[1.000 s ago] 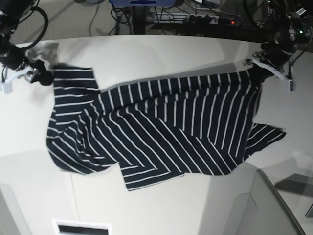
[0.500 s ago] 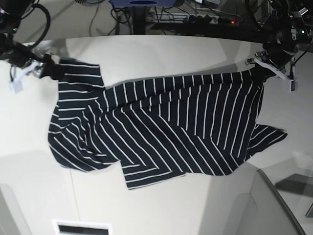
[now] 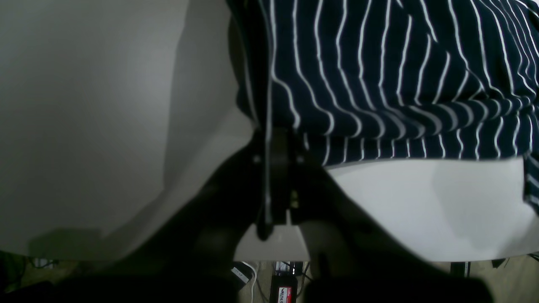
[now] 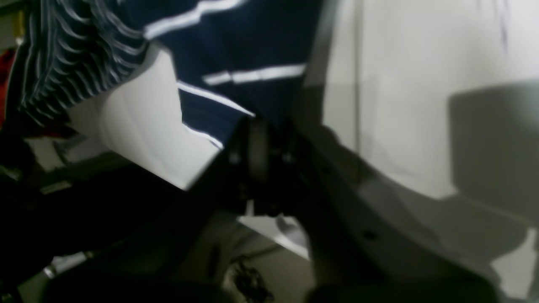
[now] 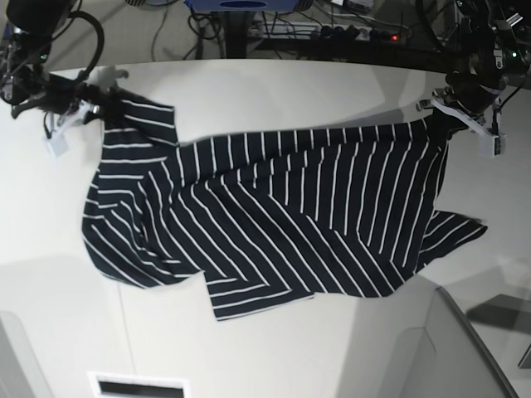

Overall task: Layout the t-shirt on the table in an organized manner, then fold the t-shirt properly
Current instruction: 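Lift the shirt by both corners and pull it taut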

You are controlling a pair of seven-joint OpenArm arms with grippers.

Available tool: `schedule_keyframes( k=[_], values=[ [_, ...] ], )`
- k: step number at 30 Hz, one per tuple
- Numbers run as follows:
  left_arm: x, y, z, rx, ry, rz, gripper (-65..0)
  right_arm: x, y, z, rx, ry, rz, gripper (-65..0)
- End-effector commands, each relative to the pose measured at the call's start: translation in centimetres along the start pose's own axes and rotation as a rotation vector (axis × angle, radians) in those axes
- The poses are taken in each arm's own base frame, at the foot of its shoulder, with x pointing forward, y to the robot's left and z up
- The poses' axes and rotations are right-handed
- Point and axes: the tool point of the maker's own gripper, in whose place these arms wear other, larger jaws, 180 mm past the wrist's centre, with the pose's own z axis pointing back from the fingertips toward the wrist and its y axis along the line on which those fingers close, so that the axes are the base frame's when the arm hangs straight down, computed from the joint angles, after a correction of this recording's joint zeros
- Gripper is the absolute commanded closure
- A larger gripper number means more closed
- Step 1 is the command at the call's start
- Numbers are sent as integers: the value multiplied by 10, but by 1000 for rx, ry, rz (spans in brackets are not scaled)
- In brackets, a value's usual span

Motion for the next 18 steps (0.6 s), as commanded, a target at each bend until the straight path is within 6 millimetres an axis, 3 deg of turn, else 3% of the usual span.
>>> schedule_keyframes(
  k=[1,5,10,14,18],
  values=[
    [10,0,3,-5,-32,-14,0,25,-8,17,-32,-44,42,-24],
    [11,1,3,-4,-32,-18,0,50,-13,42,-91,-83,128,-3],
    [16,4,5,2,-37,-37,0,75,0,77,-169,-155,279,-6],
    [16,5,7,5,-33,-43,0,72,9,90,-210,-126,354,-6],
    [8,4,13,9,-14,-55,0,57,12,97,-244,-62,392,-6]
  ],
)
